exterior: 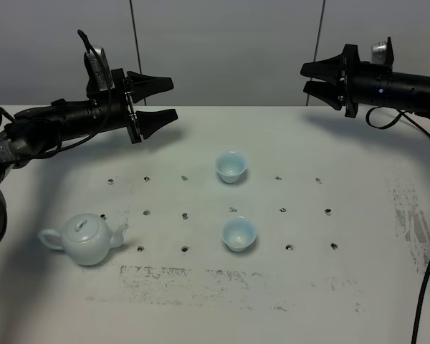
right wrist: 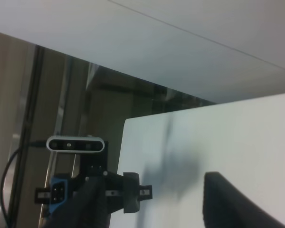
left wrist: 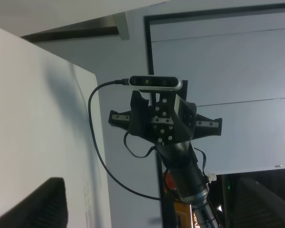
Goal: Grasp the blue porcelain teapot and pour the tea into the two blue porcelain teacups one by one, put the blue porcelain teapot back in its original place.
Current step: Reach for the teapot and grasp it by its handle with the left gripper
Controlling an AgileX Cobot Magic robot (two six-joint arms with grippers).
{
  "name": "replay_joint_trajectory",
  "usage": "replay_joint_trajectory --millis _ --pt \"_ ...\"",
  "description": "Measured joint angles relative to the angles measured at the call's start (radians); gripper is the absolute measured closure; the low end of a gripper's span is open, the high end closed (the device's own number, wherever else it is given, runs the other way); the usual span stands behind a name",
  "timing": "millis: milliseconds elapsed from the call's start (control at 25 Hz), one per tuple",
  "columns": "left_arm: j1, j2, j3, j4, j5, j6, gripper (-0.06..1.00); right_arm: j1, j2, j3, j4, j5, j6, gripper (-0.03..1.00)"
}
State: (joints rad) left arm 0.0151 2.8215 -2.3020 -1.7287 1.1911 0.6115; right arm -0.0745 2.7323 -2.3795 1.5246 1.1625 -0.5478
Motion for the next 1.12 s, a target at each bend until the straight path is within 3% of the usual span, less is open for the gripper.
replay_joint_trajectory --millis 600,760,920,1040,1120 --pt "0.0 0.0 0.0 -0.004 0.0 0.026 0.2 0.0 0.0 0.0 0.043 0.0 -0.075 0.51" --pt "0.002 0.0 -0.02 0.04 0.0 0.056 0.22 0.0 0.0 -0.029 0.009 0.001 -0.094 0.52" --pt "0.002 -0.004 -0.154 0.178 0.003 0.008 0.24 0.0 0.0 -0.17 -0.207 -0.003 -0.045 0.53" --pt "0.0 -0.053 -0.233 0.38 -0.033 -0.054 0.25 0.0 0.0 -0.313 -0.458 0.002 0.053 0.53" --pt "-0.003 -0.115 -0.245 0.557 -0.081 -0.09 0.25 0.0 0.0 -0.405 -0.622 0.011 0.137 0.54"
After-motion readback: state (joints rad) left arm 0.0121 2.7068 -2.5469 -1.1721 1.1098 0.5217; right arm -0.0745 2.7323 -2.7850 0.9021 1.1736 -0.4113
